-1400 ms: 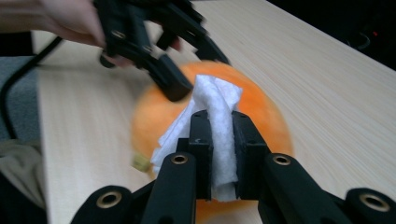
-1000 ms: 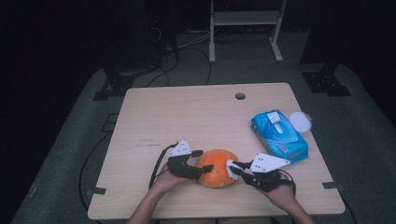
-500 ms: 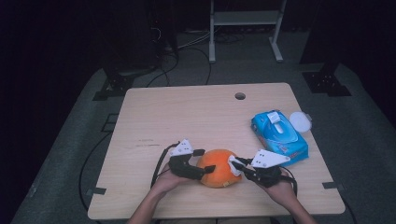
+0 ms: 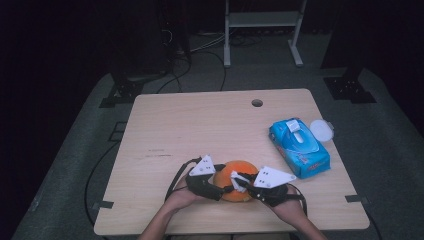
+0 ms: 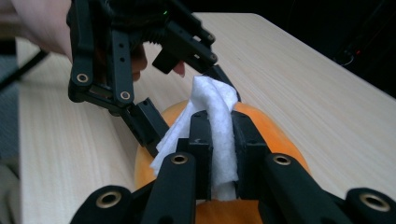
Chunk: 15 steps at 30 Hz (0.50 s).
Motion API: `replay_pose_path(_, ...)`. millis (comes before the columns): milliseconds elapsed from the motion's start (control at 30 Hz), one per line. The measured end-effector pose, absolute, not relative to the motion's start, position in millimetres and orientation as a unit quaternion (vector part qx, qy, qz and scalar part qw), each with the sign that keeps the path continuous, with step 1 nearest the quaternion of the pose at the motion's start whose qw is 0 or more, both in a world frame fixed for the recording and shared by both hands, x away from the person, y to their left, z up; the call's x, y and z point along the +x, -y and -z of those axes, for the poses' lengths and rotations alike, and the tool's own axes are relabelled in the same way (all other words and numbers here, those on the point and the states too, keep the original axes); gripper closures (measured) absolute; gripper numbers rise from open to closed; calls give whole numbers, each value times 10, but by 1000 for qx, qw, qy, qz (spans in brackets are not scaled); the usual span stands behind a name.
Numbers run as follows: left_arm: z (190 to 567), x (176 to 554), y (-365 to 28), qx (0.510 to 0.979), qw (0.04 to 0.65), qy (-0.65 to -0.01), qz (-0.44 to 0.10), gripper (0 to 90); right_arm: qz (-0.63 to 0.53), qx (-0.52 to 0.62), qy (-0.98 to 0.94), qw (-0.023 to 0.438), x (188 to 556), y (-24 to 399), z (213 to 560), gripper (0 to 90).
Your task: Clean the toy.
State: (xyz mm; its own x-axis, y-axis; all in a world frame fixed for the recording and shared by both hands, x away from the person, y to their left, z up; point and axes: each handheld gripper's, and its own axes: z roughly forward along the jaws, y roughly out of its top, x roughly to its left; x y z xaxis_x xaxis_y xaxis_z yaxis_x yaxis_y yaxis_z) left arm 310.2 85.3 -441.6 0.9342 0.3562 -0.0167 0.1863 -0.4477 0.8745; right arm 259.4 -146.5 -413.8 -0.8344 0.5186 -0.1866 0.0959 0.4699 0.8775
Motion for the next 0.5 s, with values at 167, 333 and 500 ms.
replay_pose_path(167, 4429, 3115, -868, 842, 507, -167, -84, 244, -470, 204, -824, 240, 2670, 1596, 4140, 789)
replay_pose_path(333, 4416, 3091, -841, 843, 507, -155, -84, 209, -455, 234, -817, 265, 2738, 1786, 4148, 789)
replay_pose_path(500, 4404, 3085, -815, 849, 500, -151, -85, 194, -453, 232, -818, 268, 2731, 1753, 4152, 791)
